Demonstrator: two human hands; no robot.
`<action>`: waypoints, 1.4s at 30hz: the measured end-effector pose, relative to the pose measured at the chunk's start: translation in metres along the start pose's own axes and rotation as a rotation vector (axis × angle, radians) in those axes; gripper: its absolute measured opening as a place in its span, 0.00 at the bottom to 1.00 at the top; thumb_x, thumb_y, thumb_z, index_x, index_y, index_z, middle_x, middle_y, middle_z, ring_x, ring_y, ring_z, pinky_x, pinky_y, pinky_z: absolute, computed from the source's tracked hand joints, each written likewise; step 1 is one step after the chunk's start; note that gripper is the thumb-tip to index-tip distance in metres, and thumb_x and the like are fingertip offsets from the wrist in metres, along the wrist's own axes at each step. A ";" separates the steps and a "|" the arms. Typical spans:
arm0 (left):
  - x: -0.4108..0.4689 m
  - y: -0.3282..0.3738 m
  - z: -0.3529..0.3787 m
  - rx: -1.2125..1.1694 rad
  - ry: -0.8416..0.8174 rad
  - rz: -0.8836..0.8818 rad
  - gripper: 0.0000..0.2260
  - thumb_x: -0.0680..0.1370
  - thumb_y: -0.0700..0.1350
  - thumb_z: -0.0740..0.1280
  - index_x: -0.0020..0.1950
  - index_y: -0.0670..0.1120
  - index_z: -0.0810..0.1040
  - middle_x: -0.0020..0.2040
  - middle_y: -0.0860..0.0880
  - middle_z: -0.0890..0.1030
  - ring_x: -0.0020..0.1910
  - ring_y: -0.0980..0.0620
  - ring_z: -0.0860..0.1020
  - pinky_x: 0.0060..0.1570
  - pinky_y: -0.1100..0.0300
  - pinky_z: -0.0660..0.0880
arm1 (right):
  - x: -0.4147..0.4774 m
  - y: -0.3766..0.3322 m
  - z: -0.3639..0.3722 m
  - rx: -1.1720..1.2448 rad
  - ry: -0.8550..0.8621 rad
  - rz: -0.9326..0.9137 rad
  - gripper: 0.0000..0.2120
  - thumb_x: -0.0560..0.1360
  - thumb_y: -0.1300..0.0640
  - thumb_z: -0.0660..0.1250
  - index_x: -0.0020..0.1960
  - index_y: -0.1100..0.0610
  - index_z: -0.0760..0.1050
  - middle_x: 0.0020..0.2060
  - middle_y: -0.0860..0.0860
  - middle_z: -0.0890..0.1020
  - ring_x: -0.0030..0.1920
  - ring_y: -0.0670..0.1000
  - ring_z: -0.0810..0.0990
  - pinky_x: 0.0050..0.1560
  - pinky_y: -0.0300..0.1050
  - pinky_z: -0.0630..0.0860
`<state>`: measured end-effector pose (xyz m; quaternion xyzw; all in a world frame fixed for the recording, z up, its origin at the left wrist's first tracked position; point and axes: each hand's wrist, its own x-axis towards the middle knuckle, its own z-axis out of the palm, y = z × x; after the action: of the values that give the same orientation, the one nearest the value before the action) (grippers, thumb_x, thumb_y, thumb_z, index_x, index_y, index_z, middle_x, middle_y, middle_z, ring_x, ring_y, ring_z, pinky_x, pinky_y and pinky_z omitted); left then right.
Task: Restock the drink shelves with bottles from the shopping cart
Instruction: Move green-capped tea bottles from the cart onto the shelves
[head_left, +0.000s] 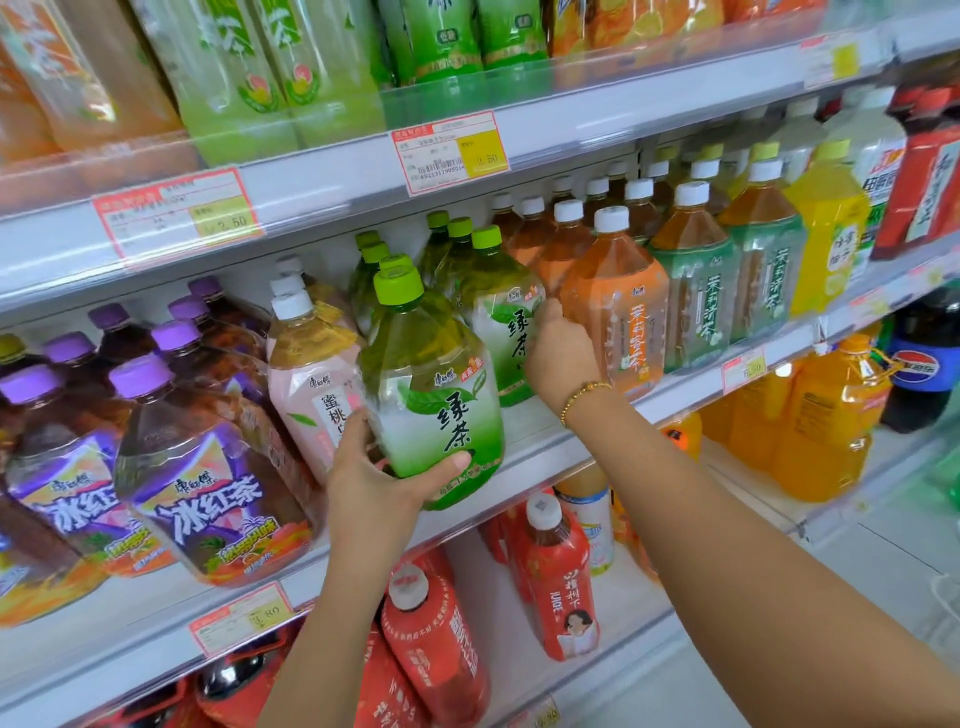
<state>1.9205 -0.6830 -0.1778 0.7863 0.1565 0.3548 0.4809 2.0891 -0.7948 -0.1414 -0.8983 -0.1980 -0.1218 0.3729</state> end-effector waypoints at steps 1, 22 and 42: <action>0.002 0.002 0.007 -0.001 0.004 -0.004 0.27 0.59 0.40 0.81 0.53 0.49 0.73 0.45 0.57 0.81 0.39 0.69 0.79 0.36 0.76 0.73 | -0.002 0.005 -0.003 0.072 -0.022 0.010 0.17 0.75 0.71 0.55 0.63 0.65 0.66 0.51 0.63 0.80 0.51 0.62 0.79 0.48 0.50 0.75; 0.036 0.013 0.100 0.445 -0.119 -0.046 0.20 0.74 0.50 0.70 0.58 0.37 0.75 0.54 0.41 0.80 0.55 0.42 0.78 0.44 0.61 0.67 | -0.076 0.053 0.002 0.181 0.111 -0.165 0.33 0.77 0.55 0.63 0.76 0.54 0.49 0.67 0.56 0.72 0.57 0.55 0.77 0.50 0.44 0.72; -0.006 0.104 0.119 0.240 -0.593 0.252 0.26 0.74 0.62 0.57 0.29 0.41 0.72 0.25 0.46 0.77 0.29 0.45 0.76 0.36 0.51 0.71 | -0.110 0.061 -0.119 0.081 0.529 0.255 0.05 0.73 0.56 0.66 0.41 0.57 0.74 0.37 0.51 0.76 0.38 0.51 0.76 0.38 0.49 0.75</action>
<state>1.9910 -0.8143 -0.1243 0.9193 -0.0478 0.1465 0.3621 2.0100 -0.9488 -0.1373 -0.8374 0.0157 -0.2959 0.4593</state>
